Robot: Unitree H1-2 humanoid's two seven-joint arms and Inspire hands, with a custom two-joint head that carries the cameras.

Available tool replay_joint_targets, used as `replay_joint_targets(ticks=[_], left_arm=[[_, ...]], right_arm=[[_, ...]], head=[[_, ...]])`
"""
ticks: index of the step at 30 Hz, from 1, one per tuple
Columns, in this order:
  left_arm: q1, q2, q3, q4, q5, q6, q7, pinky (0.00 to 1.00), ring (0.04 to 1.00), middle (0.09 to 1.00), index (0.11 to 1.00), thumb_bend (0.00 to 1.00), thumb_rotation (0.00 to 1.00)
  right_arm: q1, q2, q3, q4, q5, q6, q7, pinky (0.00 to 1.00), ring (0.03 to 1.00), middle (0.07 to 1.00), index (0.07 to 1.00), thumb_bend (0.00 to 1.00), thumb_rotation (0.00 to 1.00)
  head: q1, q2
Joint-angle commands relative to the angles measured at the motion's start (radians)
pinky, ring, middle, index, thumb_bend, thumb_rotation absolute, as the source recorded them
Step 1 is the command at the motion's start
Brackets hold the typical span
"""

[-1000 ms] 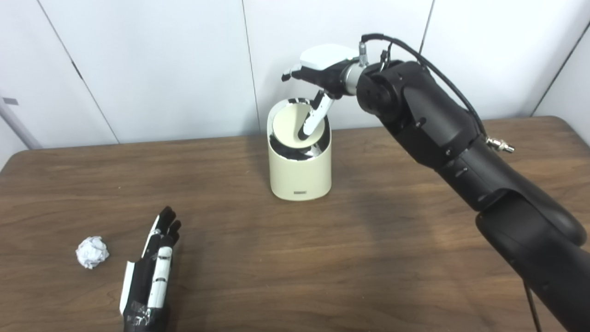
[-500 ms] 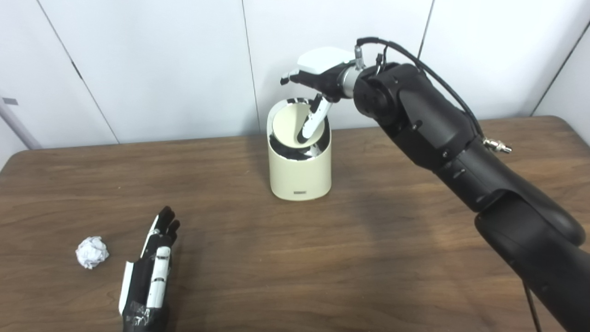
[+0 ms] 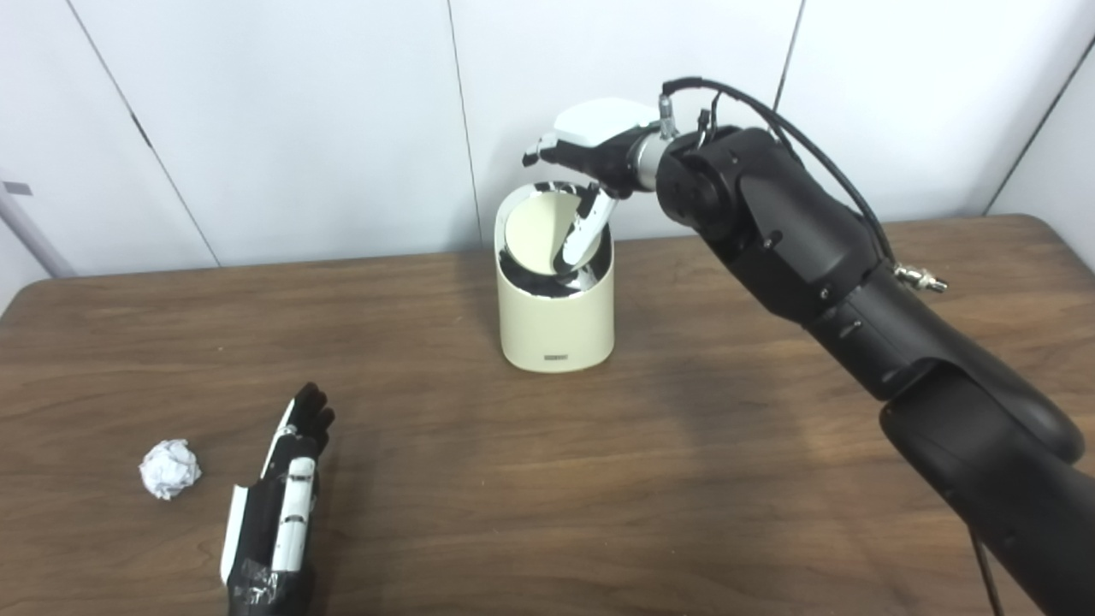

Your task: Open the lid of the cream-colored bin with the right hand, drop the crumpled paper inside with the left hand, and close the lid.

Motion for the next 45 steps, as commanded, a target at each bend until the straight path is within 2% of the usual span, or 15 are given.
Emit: replay_joint_targets(ticks=[1, 12, 29, 45], left_arm=[[0.039, -0.032, -0.019, 0.043, -0.004, -0.004, 0.008, 1.00, 0.961, 0.968, 0.973, 0.26, 0.83], [0.040, -0.034, -0.021, 0.038, 0.004, -0.005, 0.011, 0.99, 0.962, 0.971, 0.974, 0.26, 0.83], [0.037, -0.038, -0.023, 0.042, 0.002, -0.005, 0.010, 0.99, 0.963, 0.974, 0.982, 0.26, 0.84], [0.039, -0.038, -0.020, 0.035, -0.003, -0.009, 0.008, 1.00, 0.975, 0.981, 0.990, 0.29, 0.85]], right_arm=[[-0.040, -0.003, -0.013, -0.010, -0.013, -0.002, -0.031, 0.98, 0.994, 0.954, 0.918, 0.88, 0.44], [-0.027, -0.006, -0.008, 0.017, -0.017, -0.011, -0.067, 1.00, 0.983, 0.948, 0.911, 0.89, 0.45], [-0.035, -0.003, -0.002, 0.022, -0.018, -0.005, -0.068, 1.00, 0.981, 0.948, 0.915, 0.88, 0.46], [-0.019, 0.008, 0.030, 0.038, -0.025, -0.028, -0.081, 1.00, 0.977, 0.946, 0.913, 0.90, 0.45]], head=[[0.000, 0.001], [0.003, -0.002], [0.002, -0.002], [0.007, 0.003]])
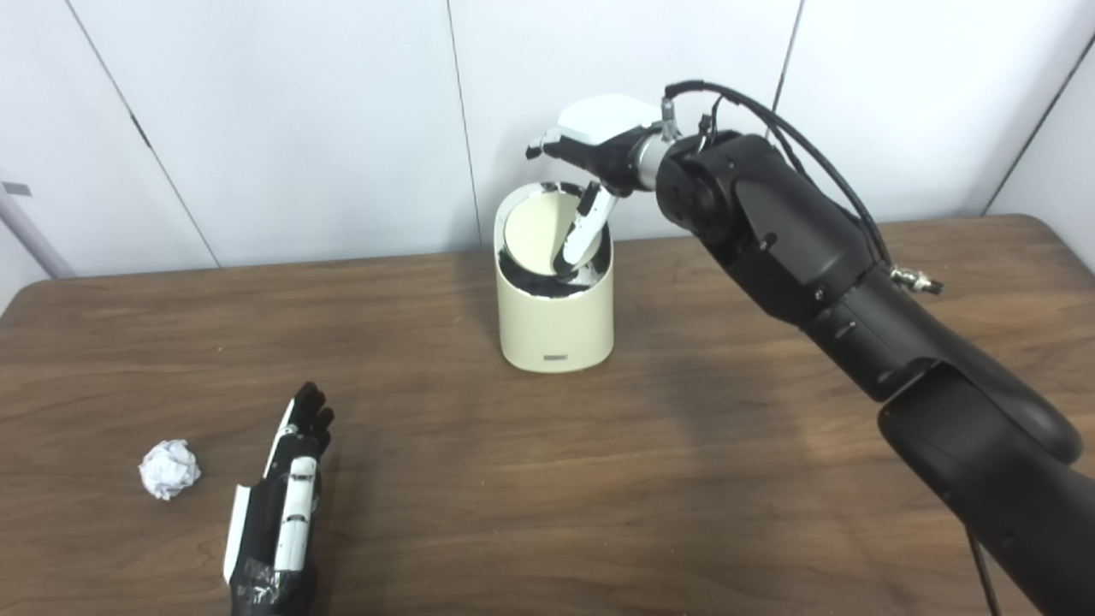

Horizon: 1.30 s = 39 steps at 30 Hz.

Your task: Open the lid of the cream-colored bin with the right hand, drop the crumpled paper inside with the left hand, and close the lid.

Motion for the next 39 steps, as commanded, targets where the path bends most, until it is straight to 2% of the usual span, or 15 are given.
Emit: replay_joint_targets(ticks=[1, 19, 27, 33, 39], left_arm=[[0.039, -0.032, -0.018, 0.034, -0.007, -0.008, 0.008, 1.00, 0.974, 0.981, 0.989, 0.29, 0.85], [0.038, -0.030, -0.019, 0.037, 0.000, -0.013, 0.009, 0.99, 0.968, 0.973, 0.984, 0.28, 0.85], [0.037, -0.029, -0.018, 0.045, 0.005, -0.013, 0.010, 1.00, 0.968, 0.977, 0.988, 0.29, 0.85], [0.036, -0.030, -0.017, 0.047, 0.004, -0.015, 0.010, 0.99, 0.962, 0.976, 0.987, 0.27, 0.85], [0.035, -0.030, -0.016, 0.050, -0.001, -0.011, 0.008, 0.99, 0.967, 0.980, 0.988, 0.27, 0.85]], right_arm=[[-0.021, 0.004, 0.017, 0.002, -0.022, -0.017, -0.004, 1.00, 0.975, 0.946, 0.914, 0.90, 0.45], [-0.010, 0.002, 0.021, -0.008, -0.019, -0.010, 0.006, 1.00, 0.984, 0.950, 0.917, 0.89, 0.46], [-0.036, -0.004, -0.023, -0.044, 0.015, 0.003, 0.011, 1.00, 0.997, 0.950, 0.921, 0.89, 0.47], [-0.050, -0.009, -0.045, -0.076, 0.027, 0.015, 0.035, 0.91, 0.994, 0.960, 0.928, 0.87, 0.46], [-0.060, -0.022, -0.065, -0.096, 0.029, 0.016, 0.037, 1.00, 0.978, 0.938, 0.922, 0.89, 0.48]], head=[[-0.001, 0.001], [-0.002, 0.002], [-0.003, 0.002], [-0.003, 0.002], [-0.003, 0.002]])
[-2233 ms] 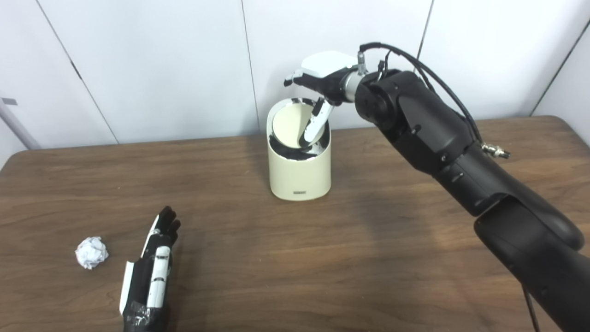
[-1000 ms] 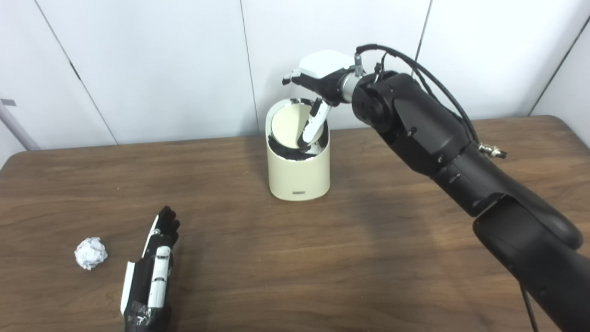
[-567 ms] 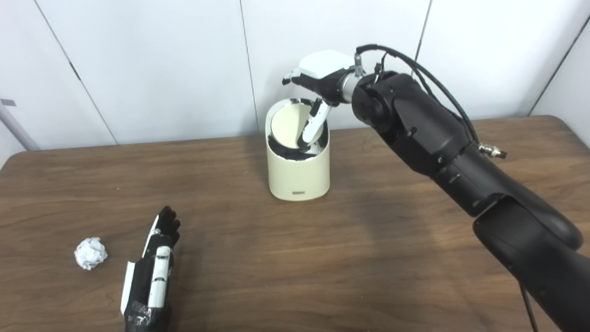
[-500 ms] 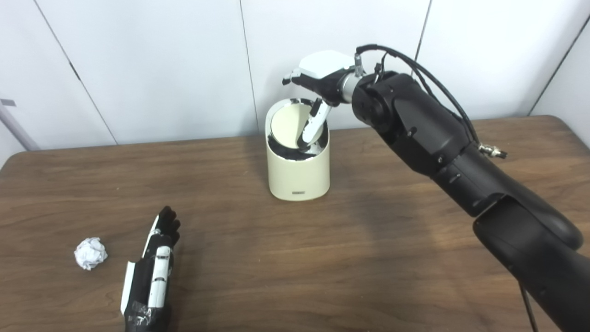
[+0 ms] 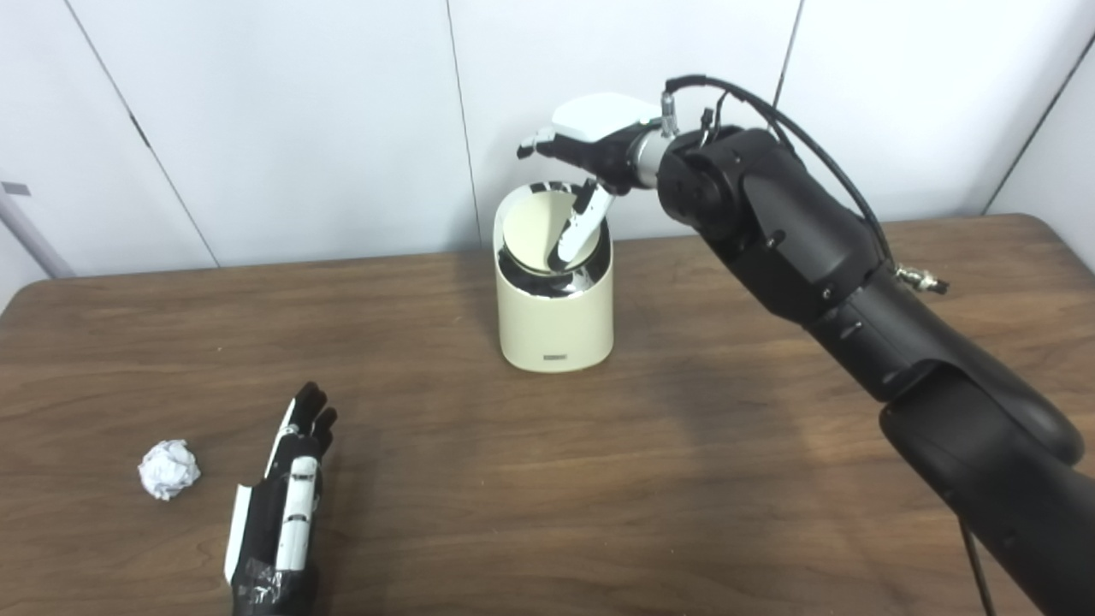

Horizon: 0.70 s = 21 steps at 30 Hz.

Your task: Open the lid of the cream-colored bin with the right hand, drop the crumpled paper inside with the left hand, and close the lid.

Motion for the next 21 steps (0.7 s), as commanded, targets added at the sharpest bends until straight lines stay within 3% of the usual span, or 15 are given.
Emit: replay_joint_targets(ticks=[1, 17, 21], left_arm=[[0.036, -0.027, -0.015, 0.052, -0.007, -0.013, 0.007, 0.99, 0.967, 0.980, 0.988, 0.27, 0.85], [0.034, -0.027, -0.014, 0.052, 0.001, -0.010, 0.011, 1.00, 0.971, 0.978, 0.985, 0.26, 0.84], [0.031, -0.027, -0.013, 0.063, -0.006, -0.019, 0.006, 1.00, 0.972, 0.979, 0.985, 0.27, 0.84]], right_arm=[[-0.060, -0.021, -0.032, -0.040, 0.003, 0.003, -0.009, 1.00, 0.979, 0.938, 0.921, 0.89, 0.48], [-0.023, -0.067, -0.113, -0.104, 0.035, 0.019, -0.009, 0.95, 0.965, 0.938, 0.920, 0.89, 0.52], [0.004, -0.100, -0.138, -0.151, 0.049, 0.026, 0.006, 0.79, 0.955, 0.938, 0.919, 0.89, 0.53]], head=[[0.000, 0.000], [-0.002, -0.001], [-0.002, -0.001]])
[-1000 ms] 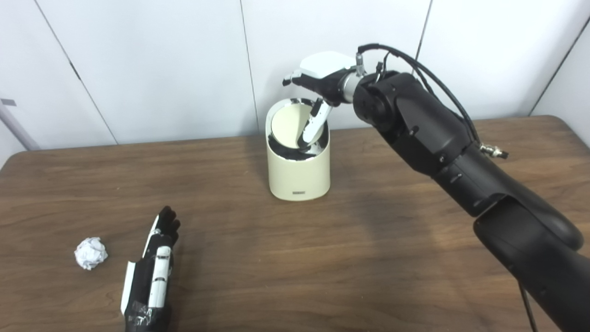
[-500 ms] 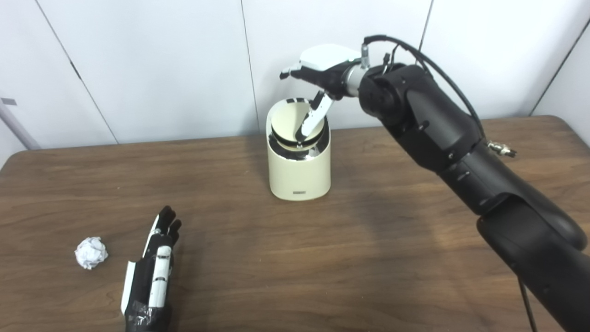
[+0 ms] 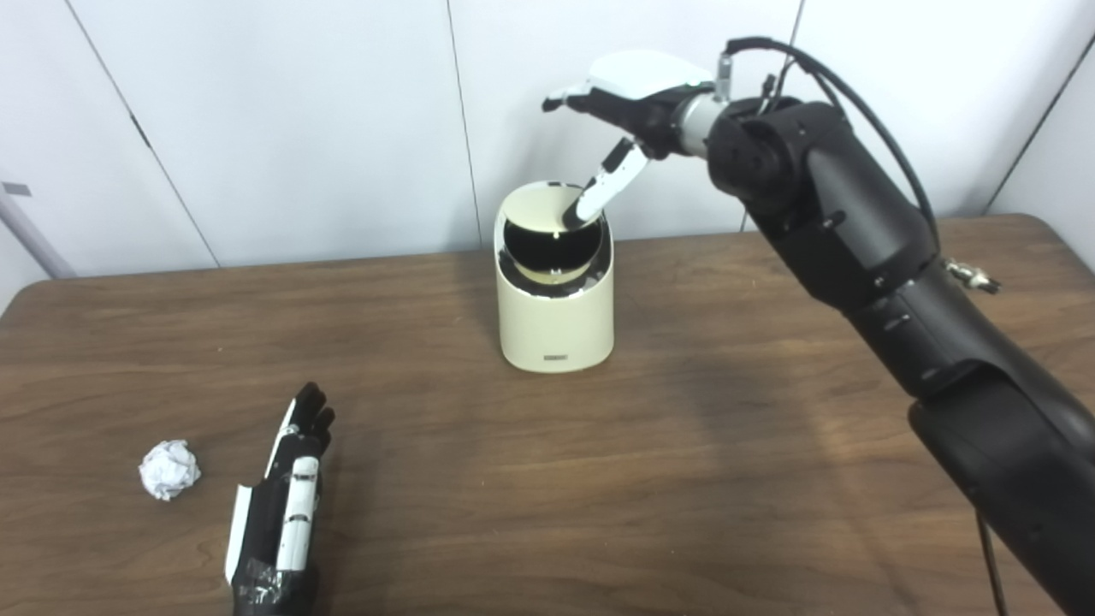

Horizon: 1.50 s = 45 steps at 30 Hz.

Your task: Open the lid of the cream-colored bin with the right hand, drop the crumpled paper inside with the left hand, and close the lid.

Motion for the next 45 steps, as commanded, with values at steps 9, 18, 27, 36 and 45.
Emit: replay_joint_targets(ticks=[9, 18, 27, 36, 45], left_arm=[[0.026, -0.026, -0.012, 0.066, -0.029, -0.023, -0.002, 0.99, 0.967, 0.975, 0.986, 0.28, 0.82], [0.026, -0.022, -0.012, 0.062, -0.039, -0.013, -0.006, 1.00, 0.986, 0.975, 0.989, 0.28, 0.83], [0.029, -0.024, -0.012, 0.058, -0.043, -0.016, -0.004, 1.00, 0.982, 0.980, 0.989, 0.28, 0.84], [0.031, -0.017, -0.009, 0.040, -0.057, 0.002, -0.009, 1.00, 1.000, 0.986, 0.995, 0.28, 0.84], [0.027, -0.003, -0.004, 0.042, -0.050, -0.004, -0.015, 1.00, 0.991, 0.990, 0.999, 0.26, 0.86]], right_arm=[[0.033, -0.081, -0.073, -0.153, 0.036, 0.035, 0.033, 0.83, 0.955, 0.940, 0.926, 0.85, 0.50], [0.088, -0.104, -0.108, -0.195, 0.072, 0.046, 0.028, 0.85, 0.946, 0.929, 0.910, 0.84, 0.48], [0.175, -0.116, -0.141, -0.257, 0.093, 0.068, 0.007, 0.80, 0.933, 0.935, 0.904, 0.86, 0.49], [0.348, -0.113, -0.215, -0.327, 0.142, 0.047, -0.086, 0.83, 0.900, 0.914, 0.893, 0.79, 0.53], [0.509, -0.071, -0.298, -0.351, 0.219, 0.038, -0.205, 0.80, 0.875, 0.893, 0.885, 0.70, 0.62]], head=[[-0.001, 0.001], [-0.002, 0.001], [0.002, 0.004], [0.005, 0.007], [0.000, 0.011]])
